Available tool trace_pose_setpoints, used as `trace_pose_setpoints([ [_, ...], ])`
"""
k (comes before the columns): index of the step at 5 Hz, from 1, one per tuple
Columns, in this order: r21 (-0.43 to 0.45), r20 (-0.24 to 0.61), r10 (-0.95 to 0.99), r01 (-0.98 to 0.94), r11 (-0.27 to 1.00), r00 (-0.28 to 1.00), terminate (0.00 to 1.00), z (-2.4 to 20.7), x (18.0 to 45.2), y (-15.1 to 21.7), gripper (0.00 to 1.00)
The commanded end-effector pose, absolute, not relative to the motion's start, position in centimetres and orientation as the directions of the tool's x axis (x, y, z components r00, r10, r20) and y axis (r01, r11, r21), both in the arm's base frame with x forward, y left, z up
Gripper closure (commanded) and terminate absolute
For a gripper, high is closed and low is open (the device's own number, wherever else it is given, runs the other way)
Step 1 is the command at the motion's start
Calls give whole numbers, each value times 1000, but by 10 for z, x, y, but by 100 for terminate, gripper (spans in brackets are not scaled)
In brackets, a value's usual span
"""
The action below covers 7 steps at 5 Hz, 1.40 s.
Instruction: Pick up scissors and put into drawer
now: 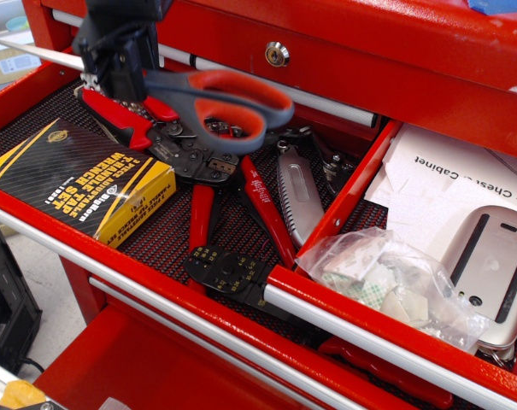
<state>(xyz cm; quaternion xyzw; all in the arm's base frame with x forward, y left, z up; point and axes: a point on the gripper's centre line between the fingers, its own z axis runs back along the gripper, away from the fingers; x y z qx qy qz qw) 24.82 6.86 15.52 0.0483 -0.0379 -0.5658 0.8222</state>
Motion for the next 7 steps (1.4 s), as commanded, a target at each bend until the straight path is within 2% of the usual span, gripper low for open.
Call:
trace_pose_setpoints([
  [1, 175, 13, -861, 847, 502, 508, 0, 183, 242, -16, 100],
  [3, 120, 40, -714, 706, 698, 699, 0, 154, 241, -84, 100],
  [4, 137, 36, -630, 620, 772, 776, 0, 146, 237, -101, 100],
  [5, 147, 48, -547, 536, 831, 835, 0, 141, 245, -106, 100],
  [6, 195, 66, -384, 365, 910, 921, 0, 139, 251, -119, 0],
  [7, 235, 129, -235, 201, 951, 963, 100, 134, 256, -128, 0],
])
